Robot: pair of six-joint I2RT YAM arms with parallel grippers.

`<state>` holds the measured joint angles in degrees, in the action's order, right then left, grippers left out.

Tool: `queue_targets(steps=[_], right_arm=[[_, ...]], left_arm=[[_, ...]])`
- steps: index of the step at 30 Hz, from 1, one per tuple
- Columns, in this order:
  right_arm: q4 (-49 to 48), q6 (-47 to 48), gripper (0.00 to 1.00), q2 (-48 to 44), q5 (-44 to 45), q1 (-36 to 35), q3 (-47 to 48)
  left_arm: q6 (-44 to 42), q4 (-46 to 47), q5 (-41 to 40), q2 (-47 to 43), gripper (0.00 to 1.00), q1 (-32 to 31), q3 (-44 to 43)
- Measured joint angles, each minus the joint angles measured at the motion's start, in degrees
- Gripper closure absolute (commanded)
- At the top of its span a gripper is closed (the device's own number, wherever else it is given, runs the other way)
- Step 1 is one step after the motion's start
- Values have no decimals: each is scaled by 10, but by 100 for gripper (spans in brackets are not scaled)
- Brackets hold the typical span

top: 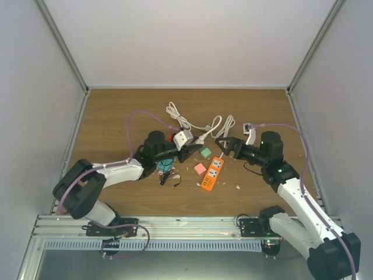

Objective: Insert the plug

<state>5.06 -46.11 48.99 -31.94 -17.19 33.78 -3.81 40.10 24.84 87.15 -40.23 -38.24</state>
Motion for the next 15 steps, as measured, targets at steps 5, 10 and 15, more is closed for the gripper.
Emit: queue_targets(steps=[5, 10, 15], right_arm=[[86, 79, 0, 14, 3, 0, 41], [134, 162, 0, 13, 14, -2, 63], [118, 238, 0, -72, 40, -28, 62]], left_arm=[[-60, -115, 66, -48, 82, 53, -14], [-140, -280, 151, -56, 82, 74, -75], [-206, -426, 216, -41, 83, 79, -157]])
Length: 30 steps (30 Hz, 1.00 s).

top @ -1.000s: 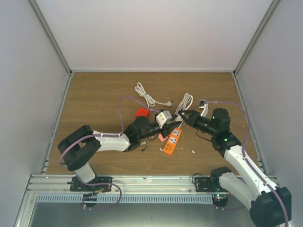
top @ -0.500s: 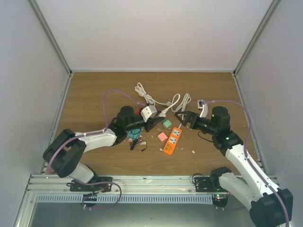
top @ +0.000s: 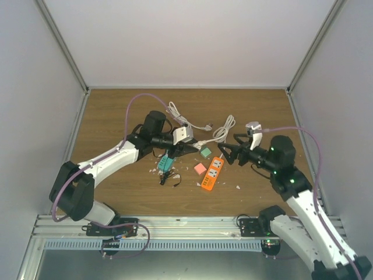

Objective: Insert the plug

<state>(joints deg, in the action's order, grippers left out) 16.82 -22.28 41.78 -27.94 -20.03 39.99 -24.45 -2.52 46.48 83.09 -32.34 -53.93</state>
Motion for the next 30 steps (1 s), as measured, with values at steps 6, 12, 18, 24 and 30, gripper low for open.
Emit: queue_targets(steps=[6, 12, 18, 24, 30], right_arm=[[-86, 91, 14, -83, -1, -6, 0], [-97, 154, 18, -23, -51, -7, 2], [-77, 193, 22, -3, -94, -16, 16], [-73, 219, 24, 53, -114, -57, 49], [-58, 231, 27, 113, -101, -100, 67]], left_arm=[[-72, -136, 28, 33, 80, 6, -98], [-136, -231, 72, 28, 75, 30, -118], [-170, -294, 81, 25, 75, 36, -143], [-202, -331, 91, 22, 74, 42, -156], [-226, -349, 105, 9, 73, 49, -163]])
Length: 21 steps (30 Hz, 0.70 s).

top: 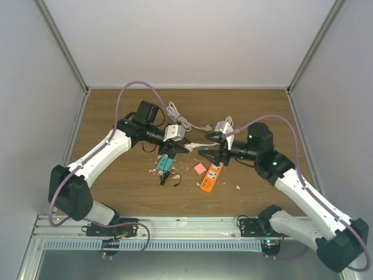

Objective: Insert the plug

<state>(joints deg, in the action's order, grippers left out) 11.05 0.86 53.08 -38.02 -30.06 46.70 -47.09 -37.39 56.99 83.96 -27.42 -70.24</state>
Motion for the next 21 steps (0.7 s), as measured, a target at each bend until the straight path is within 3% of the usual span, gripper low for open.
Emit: queue_targets(steps=[5, 11, 21], right_arm=[[-14, 8, 32, 64, 20, -59, 14], [-31, 25, 39, 86, 23, -70, 16], [-51, 50, 35, 107, 19, -70, 16]], left_arm=[[-14, -12, 12, -7, 73, 7, 0], [-31, -24, 28, -16, 72, 21, 0], [-40, -31, 47, -24, 72, 25, 0]])
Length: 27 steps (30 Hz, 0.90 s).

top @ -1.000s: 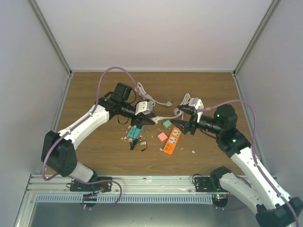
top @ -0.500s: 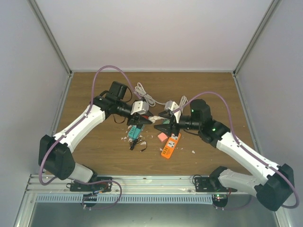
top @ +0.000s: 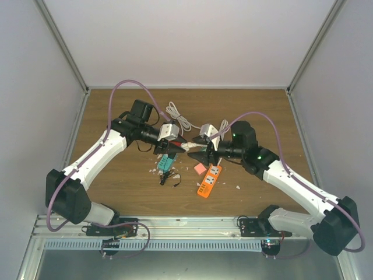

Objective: Insert the plug

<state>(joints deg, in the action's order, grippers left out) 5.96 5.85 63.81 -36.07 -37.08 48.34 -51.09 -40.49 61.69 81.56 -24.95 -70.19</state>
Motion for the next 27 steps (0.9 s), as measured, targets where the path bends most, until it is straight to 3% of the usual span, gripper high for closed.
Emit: queue_targets(steps=[3, 22, 27], right_arm=[[0, 9, 37, 0, 0, 0, 0], [-17, 24, 72, 34, -12, 1, 19], [-16, 28, 89, 34, -21, 2, 19]], left_arm=[[0, 0, 3, 0, 72, 0, 0], [0, -1, 4, 0, 72, 1, 0], [0, -3, 10, 0, 72, 3, 0]])
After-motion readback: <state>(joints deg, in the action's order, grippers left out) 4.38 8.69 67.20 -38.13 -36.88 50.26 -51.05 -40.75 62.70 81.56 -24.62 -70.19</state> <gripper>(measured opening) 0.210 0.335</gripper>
